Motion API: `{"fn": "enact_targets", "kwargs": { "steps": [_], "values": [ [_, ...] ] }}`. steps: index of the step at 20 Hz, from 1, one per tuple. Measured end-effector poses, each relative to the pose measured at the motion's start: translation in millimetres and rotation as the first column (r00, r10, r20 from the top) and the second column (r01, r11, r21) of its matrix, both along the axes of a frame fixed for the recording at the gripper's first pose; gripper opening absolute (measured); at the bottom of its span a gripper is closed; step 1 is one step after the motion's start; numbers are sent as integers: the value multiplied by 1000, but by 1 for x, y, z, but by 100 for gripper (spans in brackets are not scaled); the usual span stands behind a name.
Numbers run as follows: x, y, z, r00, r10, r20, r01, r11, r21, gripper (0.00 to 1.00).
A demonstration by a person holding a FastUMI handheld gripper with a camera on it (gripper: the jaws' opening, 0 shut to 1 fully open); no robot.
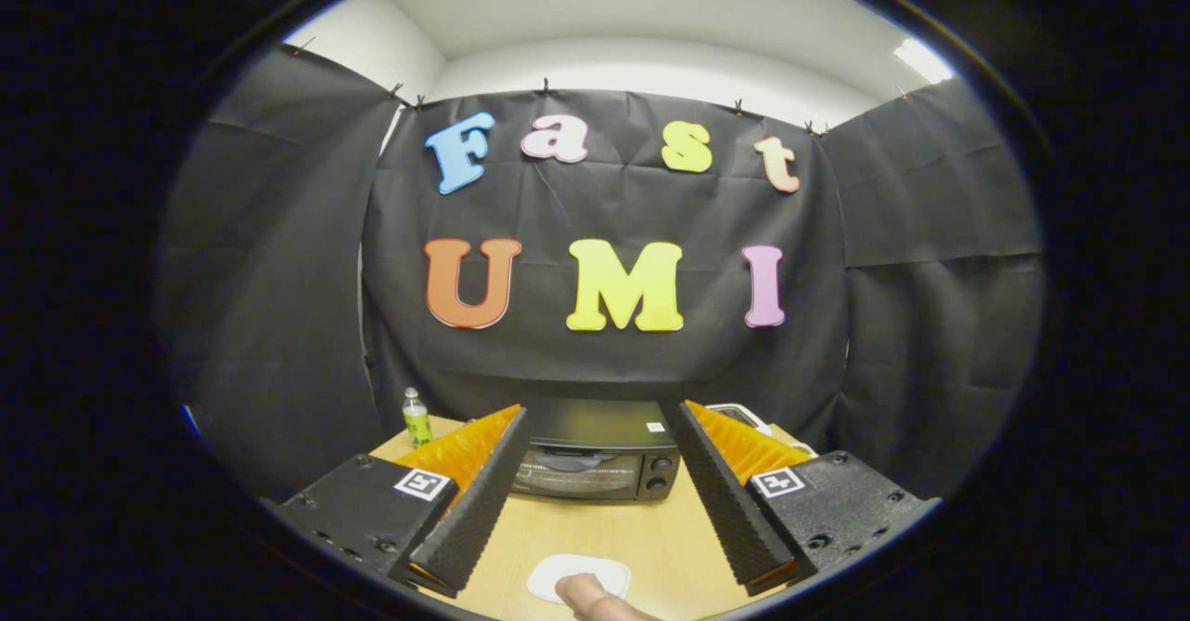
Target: Open the toaster oven, put the food inside, and close the toaster oven door.
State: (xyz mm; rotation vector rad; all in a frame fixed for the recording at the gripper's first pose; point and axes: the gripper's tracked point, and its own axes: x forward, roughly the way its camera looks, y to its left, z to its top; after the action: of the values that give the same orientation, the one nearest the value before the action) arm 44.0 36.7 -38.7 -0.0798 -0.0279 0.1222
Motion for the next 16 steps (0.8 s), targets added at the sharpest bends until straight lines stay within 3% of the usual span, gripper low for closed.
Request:
{"fn": "enact_targets", "kwargs": {
  "steps": [7, 16],
  "values": [
    [-12, -14, 7, 998, -60, 2, 60, 998, -15, 100],
    [-27, -9, -3, 998, 4, -57, -3, 1000, 14, 100]
  ]
}}
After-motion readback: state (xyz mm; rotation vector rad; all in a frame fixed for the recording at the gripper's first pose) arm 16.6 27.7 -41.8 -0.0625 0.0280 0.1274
